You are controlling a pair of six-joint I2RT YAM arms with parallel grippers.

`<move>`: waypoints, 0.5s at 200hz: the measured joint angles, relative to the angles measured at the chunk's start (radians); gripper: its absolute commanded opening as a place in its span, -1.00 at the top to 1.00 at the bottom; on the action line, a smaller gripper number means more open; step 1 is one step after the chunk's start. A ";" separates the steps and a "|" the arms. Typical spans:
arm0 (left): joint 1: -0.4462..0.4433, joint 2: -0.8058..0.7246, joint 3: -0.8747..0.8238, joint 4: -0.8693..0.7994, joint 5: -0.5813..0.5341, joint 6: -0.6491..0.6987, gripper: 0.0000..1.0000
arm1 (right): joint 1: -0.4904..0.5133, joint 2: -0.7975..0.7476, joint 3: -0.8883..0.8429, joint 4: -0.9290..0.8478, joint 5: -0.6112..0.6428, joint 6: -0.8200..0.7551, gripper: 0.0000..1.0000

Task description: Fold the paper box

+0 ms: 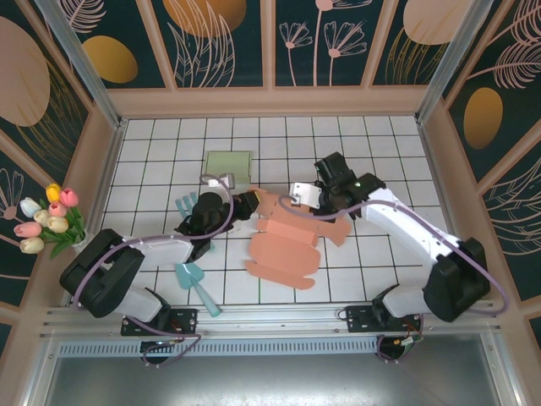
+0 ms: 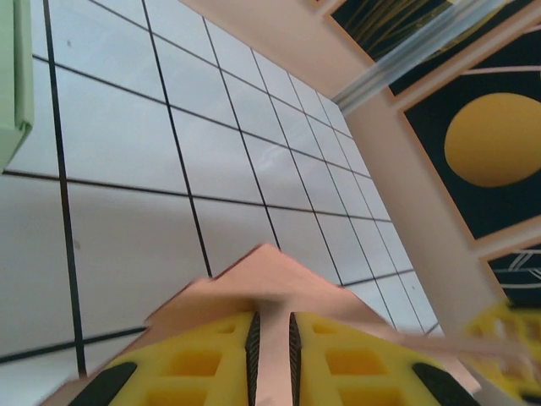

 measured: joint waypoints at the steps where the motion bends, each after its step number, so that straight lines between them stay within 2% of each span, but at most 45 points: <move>1: 0.000 0.002 0.002 0.000 -0.001 0.000 0.58 | 0.000 -0.003 -0.002 0.000 -0.001 -0.002 1.00; 37: -0.001 0.087 0.055 0.004 -0.004 -0.002 0.62 | 0.006 -0.112 -0.085 0.037 0.000 -0.079 1.00; 100: -0.001 0.126 0.092 -0.009 0.079 -0.007 0.64 | 0.051 -0.045 -0.079 0.087 0.132 -0.064 1.00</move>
